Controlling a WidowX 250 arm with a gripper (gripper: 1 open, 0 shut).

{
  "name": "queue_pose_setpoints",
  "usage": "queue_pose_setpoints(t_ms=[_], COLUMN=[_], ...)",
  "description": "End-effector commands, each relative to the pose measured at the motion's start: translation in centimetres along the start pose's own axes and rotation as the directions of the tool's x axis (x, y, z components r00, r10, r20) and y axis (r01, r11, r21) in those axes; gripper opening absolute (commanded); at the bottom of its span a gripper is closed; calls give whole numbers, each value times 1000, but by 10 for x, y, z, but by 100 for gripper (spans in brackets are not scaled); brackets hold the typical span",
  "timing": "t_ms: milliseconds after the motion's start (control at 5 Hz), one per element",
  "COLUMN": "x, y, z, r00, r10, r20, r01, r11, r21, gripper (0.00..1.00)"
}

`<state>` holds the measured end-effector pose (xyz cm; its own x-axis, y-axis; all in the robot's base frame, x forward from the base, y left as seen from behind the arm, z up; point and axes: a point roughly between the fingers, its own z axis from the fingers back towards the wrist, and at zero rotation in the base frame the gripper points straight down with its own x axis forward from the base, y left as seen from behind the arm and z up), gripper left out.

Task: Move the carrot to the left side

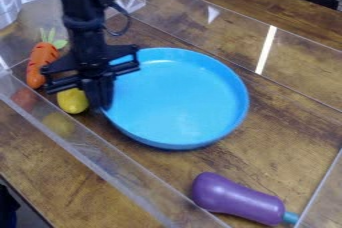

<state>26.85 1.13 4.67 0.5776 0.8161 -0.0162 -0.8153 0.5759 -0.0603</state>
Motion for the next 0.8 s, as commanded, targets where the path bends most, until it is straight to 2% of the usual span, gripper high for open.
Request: queue_pose_setpoints(t_ms=[0,400,600], x=[2,3,11], y=[-18,-8,-5], z=[16,42,55], r00=[999,995,990], r10=[-7,-96,-141], r20=[43,25,12], r01=[10,99,141], r11=[997,989,981], r21=[-70,-112,-133], gripper=[0,0,0])
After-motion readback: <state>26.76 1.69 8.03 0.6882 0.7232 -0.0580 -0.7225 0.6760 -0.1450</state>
